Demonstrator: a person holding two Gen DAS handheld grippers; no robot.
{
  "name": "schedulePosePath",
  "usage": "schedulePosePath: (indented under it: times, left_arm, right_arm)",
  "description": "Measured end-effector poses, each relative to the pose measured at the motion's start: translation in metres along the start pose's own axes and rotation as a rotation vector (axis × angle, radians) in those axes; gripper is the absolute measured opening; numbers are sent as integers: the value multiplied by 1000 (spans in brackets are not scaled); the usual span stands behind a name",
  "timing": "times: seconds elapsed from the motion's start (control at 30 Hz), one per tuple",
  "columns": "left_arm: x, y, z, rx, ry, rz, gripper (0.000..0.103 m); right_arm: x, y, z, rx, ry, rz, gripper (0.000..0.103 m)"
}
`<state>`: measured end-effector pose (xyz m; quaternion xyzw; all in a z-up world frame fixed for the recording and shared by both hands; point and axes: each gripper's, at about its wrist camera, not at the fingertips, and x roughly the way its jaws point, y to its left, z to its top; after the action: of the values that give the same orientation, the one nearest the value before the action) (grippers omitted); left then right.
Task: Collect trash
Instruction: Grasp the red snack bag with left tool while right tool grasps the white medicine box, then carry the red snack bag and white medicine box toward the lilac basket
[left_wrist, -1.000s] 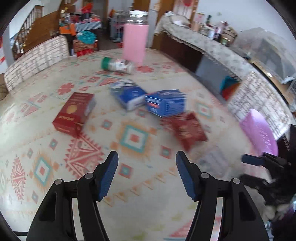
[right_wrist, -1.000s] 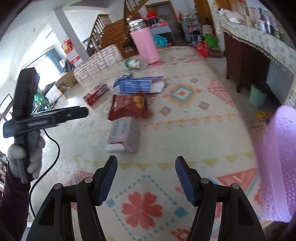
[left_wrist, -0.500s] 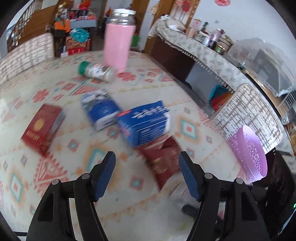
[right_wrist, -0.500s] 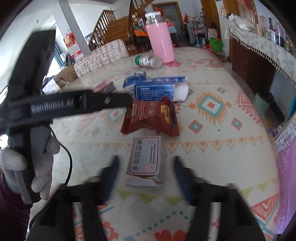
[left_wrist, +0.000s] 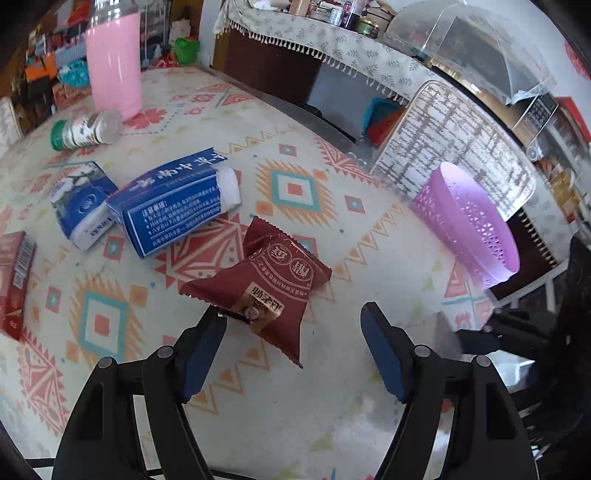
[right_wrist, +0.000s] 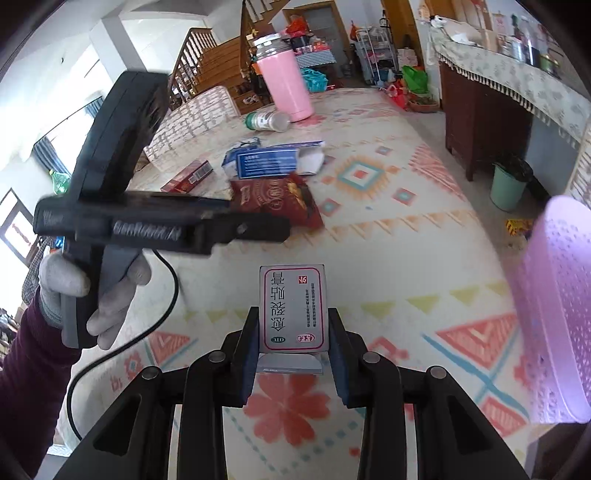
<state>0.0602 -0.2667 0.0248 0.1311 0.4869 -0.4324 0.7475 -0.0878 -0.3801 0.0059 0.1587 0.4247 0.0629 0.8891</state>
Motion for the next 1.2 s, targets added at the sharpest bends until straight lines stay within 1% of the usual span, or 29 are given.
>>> schedulePosePath:
  times: [0.07, 0.13, 0.23, 0.33, 0.37, 0.4, 0.43, 0.57, 0.63, 0.7, 0.83, 1.0, 1.1, 1.2]
  left_arm:
    - [1, 1, 3, -25, -20, 23, 74]
    - [4, 6, 8, -76, -48, 52, 74]
    - [12, 14, 11, -140, -58, 55, 74]
    - [13, 14, 10, -169, -85, 64, 75]
    - [13, 12, 9, -171, -82, 76, 67]
    - [12, 10, 8, -174, -80, 97, 56]
    - [11, 8, 6, -178, -74, 103, 47]
    - [0, 1, -7, -196, -95, 121, 45]
    - [-12, -4, -17, -214, -115, 118, 45]
    - [-22, -9, -24, -212, -136, 133, 45]
    - [-52, -26, -42, -189, -186, 205, 45]
    - [-79, -44, -59, -186, -219, 276, 45]
    - [-96, -59, -71, -169, -253, 339, 45]
    - [-108, -70, -78, -161, -274, 366, 46]
  right_arm:
    - [-3, -3, -2, 11, -6, 3, 36]
    - [-4, -3, -4, 18, -11, 6, 36]
    - [-3, -3, -6, 20, -13, 7, 37]
    - [0, -2, -7, 19, -10, 8, 38]
    - [1, -2, -7, 20, -11, 8, 38]
    - [0, -2, -7, 23, -13, 8, 38]
    - [0, -2, -7, 24, -15, 7, 38]
    - [-3, -3, -9, 33, -24, 11, 38]
    - [-7, -4, -10, 37, -29, 17, 37]
    - [-11, -3, -12, 35, -35, 18, 36]
    - [-23, -1, -18, 22, -62, 2, 36]
    - [-44, 1, -26, 23, -106, -15, 36]
    - [-55, 2, -32, 26, -127, -28, 36]
    - [-65, 1, -39, 32, -142, -44, 36]
